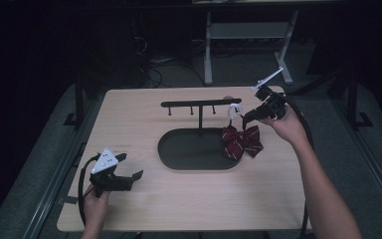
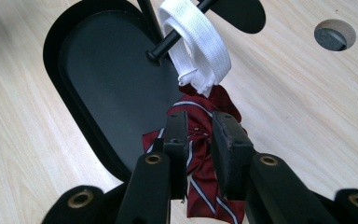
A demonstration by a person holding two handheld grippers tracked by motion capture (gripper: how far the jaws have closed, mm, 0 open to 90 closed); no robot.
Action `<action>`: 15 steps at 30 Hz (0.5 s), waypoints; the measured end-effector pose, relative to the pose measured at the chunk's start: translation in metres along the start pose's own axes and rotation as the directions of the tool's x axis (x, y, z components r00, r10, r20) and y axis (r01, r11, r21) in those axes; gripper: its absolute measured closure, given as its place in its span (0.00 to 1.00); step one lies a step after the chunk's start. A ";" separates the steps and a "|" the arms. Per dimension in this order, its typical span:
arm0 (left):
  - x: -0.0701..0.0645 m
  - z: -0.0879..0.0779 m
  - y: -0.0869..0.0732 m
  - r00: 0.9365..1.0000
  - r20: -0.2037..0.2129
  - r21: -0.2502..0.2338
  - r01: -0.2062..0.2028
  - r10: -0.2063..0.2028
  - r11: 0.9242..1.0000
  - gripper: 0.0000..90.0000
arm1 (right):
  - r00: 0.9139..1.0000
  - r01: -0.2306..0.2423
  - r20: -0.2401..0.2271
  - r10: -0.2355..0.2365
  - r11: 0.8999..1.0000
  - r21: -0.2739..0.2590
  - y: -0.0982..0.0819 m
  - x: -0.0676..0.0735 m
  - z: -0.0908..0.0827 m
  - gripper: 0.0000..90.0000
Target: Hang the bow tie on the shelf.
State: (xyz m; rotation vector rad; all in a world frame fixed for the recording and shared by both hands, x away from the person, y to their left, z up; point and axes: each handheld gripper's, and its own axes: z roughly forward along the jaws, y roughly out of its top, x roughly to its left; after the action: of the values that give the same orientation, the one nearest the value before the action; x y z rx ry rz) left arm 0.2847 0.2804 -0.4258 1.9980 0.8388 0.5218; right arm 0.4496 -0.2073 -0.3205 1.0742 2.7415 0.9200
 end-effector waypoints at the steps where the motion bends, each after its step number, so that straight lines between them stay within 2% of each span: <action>1: 0.000 0.000 0.000 1.000 -0.001 -0.001 -0.002 0.002 1.000 0.14 | 1.000 0.000 -0.001 0.000 1.000 -0.002 -0.001 0.000 0.000 0.84; 15: -0.001 -0.001 0.000 1.000 0.001 -0.003 0.000 0.000 1.000 0.14 | 0.999 -0.030 -0.020 0.030 1.000 -0.001 -0.016 -0.004 0.006 0.78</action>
State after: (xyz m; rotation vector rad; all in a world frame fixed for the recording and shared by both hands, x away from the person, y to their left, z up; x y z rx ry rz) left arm 0.2834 0.2804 -0.4253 1.9960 0.8365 0.5215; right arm 0.4443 -0.2165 -0.3349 1.1150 2.7474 0.9420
